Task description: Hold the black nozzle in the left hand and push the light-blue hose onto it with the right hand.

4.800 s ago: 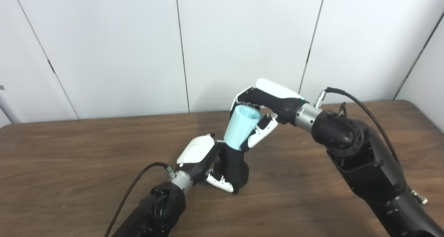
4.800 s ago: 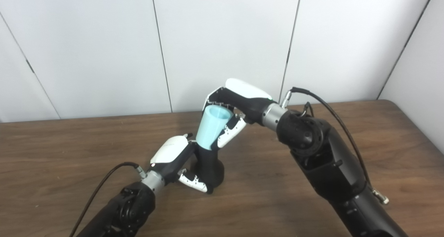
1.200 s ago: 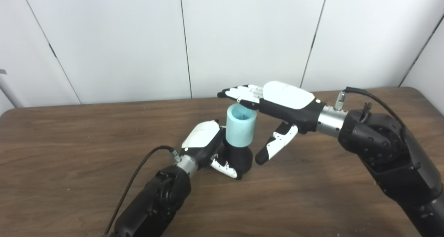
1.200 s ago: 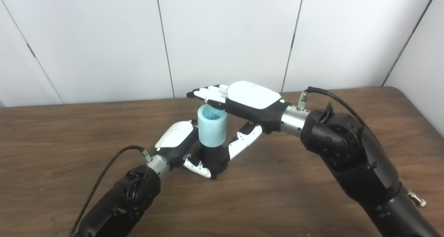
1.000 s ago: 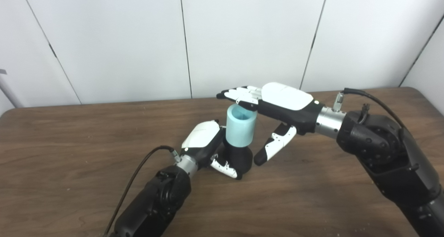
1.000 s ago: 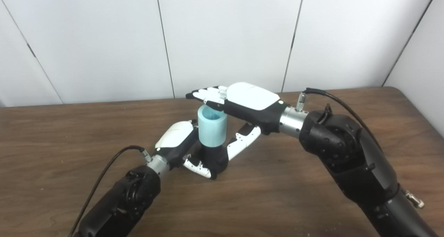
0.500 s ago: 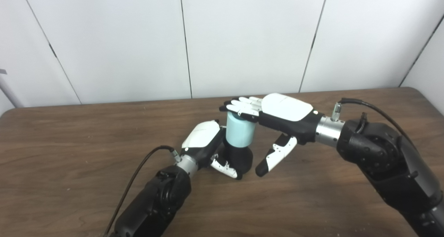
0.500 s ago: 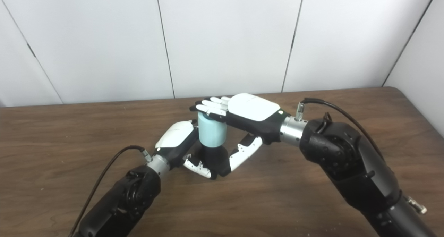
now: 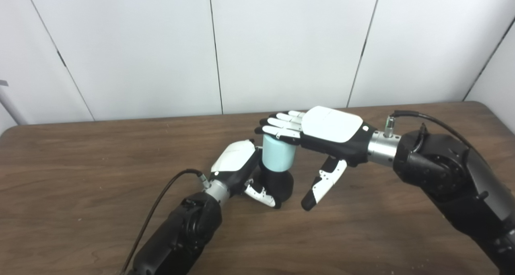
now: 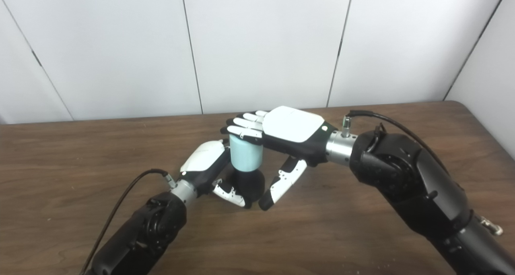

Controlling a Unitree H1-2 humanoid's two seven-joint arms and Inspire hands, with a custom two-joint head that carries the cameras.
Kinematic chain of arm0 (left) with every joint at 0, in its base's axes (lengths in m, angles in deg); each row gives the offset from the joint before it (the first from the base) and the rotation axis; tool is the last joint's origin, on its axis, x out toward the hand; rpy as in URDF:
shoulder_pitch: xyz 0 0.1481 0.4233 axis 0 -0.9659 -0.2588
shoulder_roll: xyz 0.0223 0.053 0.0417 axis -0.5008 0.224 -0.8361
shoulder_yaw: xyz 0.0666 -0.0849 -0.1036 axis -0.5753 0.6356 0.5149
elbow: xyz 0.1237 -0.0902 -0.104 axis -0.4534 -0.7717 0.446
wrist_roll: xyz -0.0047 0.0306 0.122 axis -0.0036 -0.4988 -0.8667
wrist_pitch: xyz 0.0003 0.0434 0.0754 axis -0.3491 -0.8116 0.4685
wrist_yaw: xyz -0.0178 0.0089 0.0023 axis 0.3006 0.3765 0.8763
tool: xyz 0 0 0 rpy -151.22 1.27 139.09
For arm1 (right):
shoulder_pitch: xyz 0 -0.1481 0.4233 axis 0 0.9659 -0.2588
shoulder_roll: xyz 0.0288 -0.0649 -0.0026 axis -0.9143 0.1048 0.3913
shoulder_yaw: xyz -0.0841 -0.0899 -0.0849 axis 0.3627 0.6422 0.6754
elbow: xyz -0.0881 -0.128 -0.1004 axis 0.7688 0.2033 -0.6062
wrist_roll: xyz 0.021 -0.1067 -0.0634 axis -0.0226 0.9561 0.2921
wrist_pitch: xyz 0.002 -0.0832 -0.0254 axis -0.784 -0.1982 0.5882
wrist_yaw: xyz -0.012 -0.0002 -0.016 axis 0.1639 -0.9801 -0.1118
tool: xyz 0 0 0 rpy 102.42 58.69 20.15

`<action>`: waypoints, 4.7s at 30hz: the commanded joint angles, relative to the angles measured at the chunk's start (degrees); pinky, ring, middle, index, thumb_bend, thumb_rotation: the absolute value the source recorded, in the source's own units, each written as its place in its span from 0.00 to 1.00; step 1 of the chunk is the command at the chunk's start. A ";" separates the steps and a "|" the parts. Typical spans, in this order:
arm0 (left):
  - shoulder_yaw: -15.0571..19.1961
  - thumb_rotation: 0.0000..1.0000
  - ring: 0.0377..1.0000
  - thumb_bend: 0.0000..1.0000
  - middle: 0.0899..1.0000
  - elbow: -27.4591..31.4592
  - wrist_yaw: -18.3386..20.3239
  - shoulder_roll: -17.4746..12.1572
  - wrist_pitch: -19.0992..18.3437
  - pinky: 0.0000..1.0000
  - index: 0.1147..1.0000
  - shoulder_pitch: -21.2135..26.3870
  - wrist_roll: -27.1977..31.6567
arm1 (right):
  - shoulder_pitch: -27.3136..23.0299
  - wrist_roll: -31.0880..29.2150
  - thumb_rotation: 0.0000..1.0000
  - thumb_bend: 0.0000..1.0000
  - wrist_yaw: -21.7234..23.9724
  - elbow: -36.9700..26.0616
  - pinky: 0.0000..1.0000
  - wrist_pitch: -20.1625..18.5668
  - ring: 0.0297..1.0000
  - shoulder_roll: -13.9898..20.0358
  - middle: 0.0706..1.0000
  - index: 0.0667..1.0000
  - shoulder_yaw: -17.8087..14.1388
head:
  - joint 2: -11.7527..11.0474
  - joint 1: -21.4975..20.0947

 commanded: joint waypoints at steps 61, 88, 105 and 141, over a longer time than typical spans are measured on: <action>-1.45 0.00 0.59 0.53 0.43 -3.89 6.48 -0.44 -1.27 1.00 0.43 -3.05 -0.43 | 8.96 -8.14 0.11 0.75 -18.42 0.67 0.66 -16.47 0.87 -17.91 1.00 1.00 -15.04 | -0.01 0.62; -0.72 0.00 0.58 0.52 0.43 -2.72 5.61 -0.44 -1.76 1.00 0.42 -3.88 -1.15 | 19.87 -9.08 0.00 0.73 -20.88 -3.29 0.54 -24.58 0.71 -16.39 0.83 0.91 -17.77 | -0.60 5.63; 4.10 0.31 1.00 1.00 1.00 2.75 7.17 -2.82 -4.38 1.00 1.00 -5.15 -0.79 | 24.33 -11.99 0.00 0.72 -30.39 -0.93 0.48 -20.61 0.67 -22.76 0.80 0.87 -19.49 | -0.95 5.22; 37.58 0.01 0.61 0.68 0.63 14.18 -0.59 5.72 2.56 0.52 0.68 -17.48 38.38 | 27.96 -16.78 0.09 0.72 -37.92 3.05 0.55 -9.92 0.70 -25.50 0.79 0.77 -23.77 | -0.97 1.29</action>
